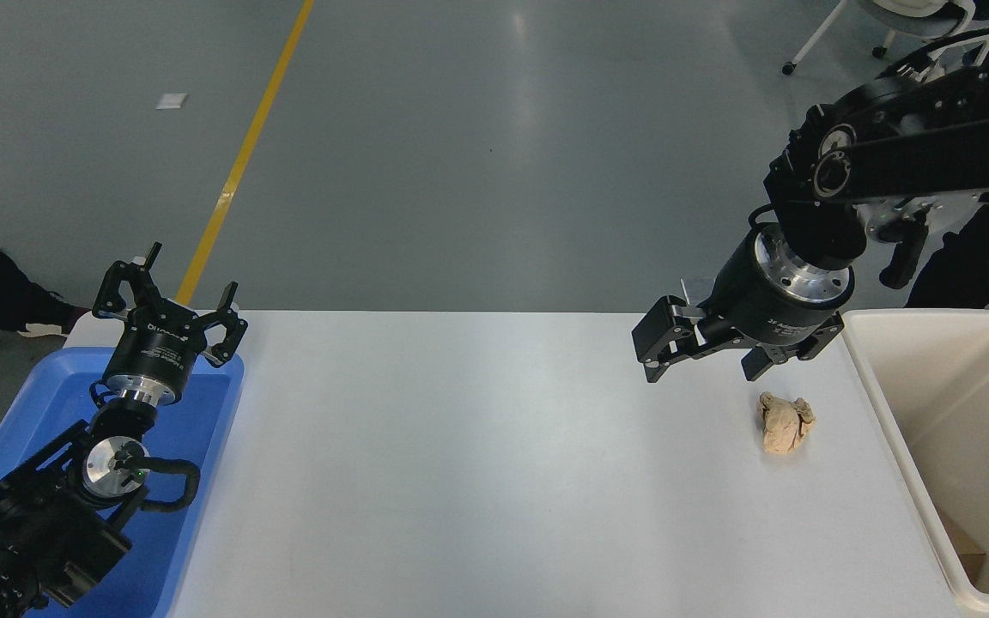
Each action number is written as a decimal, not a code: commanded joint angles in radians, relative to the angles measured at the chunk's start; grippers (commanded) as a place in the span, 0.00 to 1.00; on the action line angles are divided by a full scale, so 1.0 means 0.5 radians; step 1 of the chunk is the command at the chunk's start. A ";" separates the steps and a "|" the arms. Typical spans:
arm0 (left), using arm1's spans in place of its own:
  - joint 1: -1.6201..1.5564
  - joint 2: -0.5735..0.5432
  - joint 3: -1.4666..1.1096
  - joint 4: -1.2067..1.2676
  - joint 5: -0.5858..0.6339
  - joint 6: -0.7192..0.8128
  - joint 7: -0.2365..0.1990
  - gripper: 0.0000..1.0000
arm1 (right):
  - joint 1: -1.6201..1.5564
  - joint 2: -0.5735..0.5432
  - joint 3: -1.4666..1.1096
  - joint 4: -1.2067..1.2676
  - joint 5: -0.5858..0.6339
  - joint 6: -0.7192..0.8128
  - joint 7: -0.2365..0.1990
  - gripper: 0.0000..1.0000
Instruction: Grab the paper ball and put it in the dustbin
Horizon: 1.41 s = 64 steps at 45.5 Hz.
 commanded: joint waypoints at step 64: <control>0.000 0.000 0.000 0.000 0.001 0.000 0.000 0.99 | -0.339 -0.003 -0.043 -0.614 -0.038 -0.004 0.000 1.00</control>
